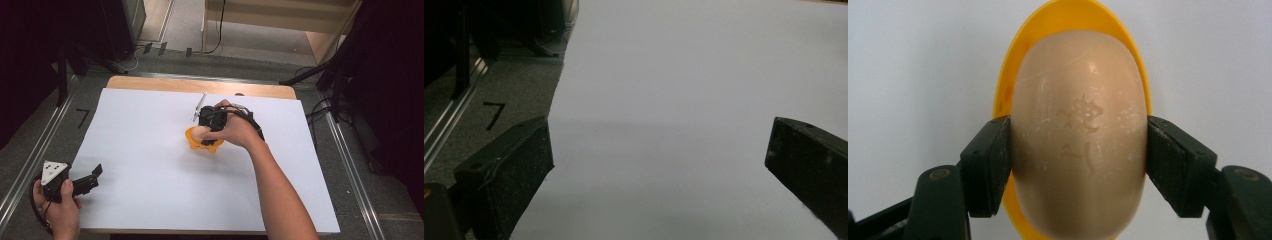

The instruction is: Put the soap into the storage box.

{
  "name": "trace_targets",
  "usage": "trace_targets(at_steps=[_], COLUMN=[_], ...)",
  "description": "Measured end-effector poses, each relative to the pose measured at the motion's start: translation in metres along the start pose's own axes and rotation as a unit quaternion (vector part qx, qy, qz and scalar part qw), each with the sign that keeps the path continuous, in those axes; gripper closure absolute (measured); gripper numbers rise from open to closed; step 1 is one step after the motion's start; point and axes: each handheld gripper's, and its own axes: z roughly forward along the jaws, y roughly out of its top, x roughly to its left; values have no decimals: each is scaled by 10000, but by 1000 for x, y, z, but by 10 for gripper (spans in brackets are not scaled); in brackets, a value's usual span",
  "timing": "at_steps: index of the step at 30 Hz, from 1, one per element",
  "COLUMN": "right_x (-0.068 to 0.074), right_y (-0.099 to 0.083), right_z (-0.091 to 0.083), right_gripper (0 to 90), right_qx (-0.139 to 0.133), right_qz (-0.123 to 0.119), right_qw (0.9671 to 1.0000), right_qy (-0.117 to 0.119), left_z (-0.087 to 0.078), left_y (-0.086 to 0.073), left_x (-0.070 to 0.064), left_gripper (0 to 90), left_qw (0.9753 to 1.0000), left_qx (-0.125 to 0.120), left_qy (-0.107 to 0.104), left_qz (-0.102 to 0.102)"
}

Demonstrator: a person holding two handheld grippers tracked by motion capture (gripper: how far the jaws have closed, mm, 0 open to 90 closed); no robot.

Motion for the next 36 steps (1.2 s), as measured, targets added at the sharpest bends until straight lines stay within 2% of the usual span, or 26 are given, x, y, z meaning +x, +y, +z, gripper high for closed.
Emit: trace_targets(at_steps=[4, 6, 19, 27, 31, 36], right_x=[-1, -2, -1, -1, 1, 4], right_y=[-2, -3, -19, -43, -55, -70], right_z=[-4, -5, -15, -24, -26, -29], right_gripper=[323, 323, 323, 292, 283, 230], right_qx=[-64, -65, -235, -398, -375, -438], right_qz=[139, 71, 299, 548, 712, 897], right_qw=[9999, 9999, 9993, 9976, 9967, 9948], right_qy=[-37, -30, -39, -134, -113, -200], left_z=[0, 0, 0, 0, 0, 0], left_y=[0, 0, 0, 0, 0, 0], left_x=[0, 0, 0, 0, 0, 0], left_gripper=[0, 0, 0, 0, 0, 0], left_qw=[10000, 10000, 10000, 10000, 10000, 10000], left_qx=[6, 7, 8, 8, 7, 10], left_qy=[6, 6, 12, 17, 19, 20], left_qz=[1, 4, 18, 23, 23, 27])
